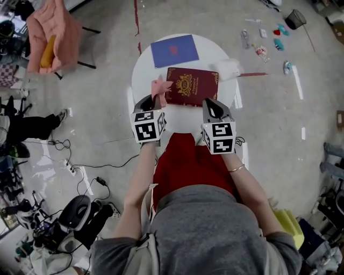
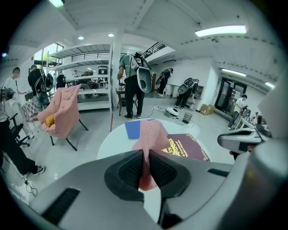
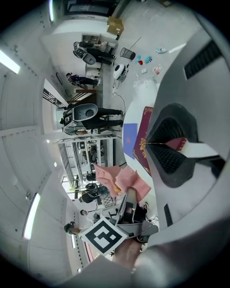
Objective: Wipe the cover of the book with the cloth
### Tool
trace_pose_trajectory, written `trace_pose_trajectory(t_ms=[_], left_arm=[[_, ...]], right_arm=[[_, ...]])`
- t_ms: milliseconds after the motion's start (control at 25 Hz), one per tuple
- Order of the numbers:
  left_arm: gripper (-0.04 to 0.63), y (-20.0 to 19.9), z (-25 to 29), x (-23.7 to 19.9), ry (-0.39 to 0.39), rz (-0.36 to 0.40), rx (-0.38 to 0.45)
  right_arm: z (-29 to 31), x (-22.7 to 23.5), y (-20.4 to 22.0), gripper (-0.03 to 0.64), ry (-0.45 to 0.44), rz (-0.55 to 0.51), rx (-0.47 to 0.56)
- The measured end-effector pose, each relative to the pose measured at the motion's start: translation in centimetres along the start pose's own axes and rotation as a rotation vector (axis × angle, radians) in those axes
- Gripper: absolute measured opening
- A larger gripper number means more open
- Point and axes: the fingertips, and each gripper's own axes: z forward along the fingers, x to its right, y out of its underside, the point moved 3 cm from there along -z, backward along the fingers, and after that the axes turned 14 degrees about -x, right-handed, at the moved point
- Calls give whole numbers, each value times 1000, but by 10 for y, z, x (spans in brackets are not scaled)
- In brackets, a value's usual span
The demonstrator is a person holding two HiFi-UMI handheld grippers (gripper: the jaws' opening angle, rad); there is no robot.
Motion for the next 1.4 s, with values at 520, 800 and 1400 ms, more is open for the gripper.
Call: trace_pose_trajectory(t_ms=[520, 800, 1400], left_arm=[[35, -33, -49, 41, 27, 50, 167], [35, -34, -77, 65, 47, 63, 252], [35, -16, -145, 101, 16, 129, 429]], right_arm=[[-47, 15, -30, 29, 19, -7, 139], [-77, 17, -33, 29, 21, -12, 207], [-152, 24, -22, 28, 19, -4, 359]])
